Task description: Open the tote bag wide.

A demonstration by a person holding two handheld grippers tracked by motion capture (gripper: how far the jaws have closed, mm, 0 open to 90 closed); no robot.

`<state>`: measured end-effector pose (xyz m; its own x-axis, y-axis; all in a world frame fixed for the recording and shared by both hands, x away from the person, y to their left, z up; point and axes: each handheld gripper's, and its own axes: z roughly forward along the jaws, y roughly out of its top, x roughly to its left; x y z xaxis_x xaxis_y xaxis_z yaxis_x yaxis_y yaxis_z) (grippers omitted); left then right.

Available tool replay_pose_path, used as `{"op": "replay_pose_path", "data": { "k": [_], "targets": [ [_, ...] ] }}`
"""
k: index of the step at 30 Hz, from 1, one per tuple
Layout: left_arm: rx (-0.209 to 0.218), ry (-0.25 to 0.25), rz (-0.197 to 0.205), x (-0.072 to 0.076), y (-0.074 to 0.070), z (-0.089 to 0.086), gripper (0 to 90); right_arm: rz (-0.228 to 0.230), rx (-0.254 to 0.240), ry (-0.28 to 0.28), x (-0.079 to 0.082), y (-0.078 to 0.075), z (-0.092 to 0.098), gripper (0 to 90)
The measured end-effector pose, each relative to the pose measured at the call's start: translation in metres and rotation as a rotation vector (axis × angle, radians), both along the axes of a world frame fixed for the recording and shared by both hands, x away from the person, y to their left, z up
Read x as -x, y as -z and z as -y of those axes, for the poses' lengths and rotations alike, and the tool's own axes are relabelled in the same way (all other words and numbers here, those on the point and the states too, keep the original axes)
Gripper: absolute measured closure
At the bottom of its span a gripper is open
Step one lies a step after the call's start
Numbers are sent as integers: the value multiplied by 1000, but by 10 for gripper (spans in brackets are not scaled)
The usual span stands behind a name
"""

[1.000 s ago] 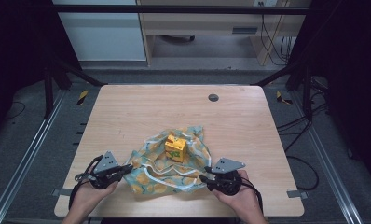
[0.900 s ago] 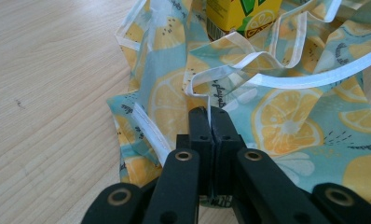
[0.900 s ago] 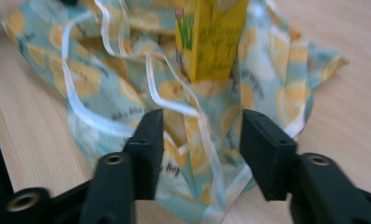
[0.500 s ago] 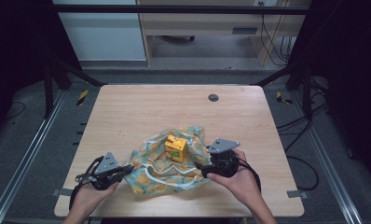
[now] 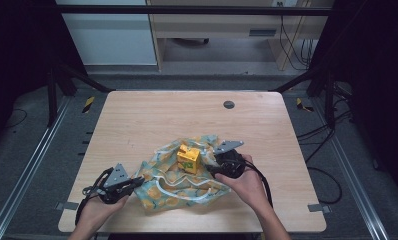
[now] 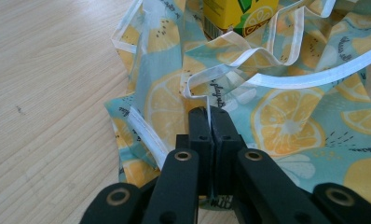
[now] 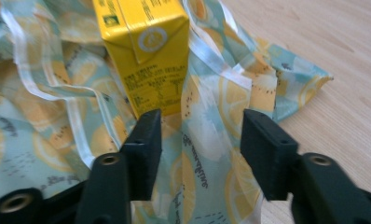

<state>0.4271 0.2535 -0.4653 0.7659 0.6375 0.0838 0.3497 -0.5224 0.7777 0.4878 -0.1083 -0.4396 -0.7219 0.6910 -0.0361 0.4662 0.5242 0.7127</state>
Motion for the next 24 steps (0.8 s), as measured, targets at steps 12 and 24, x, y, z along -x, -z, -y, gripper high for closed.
{"op": "replay_pose_path", "data": {
  "k": [12, 24],
  "targets": [
    [-18, 16, 26, -5, 0, 11, 889, -2, -33, 57, -28, 1, 2, 895],
    [-24, 7, 60, -19, 1, 23, 888, 37, -79, 139, -63, -3, 12, 900]
  ]
}}
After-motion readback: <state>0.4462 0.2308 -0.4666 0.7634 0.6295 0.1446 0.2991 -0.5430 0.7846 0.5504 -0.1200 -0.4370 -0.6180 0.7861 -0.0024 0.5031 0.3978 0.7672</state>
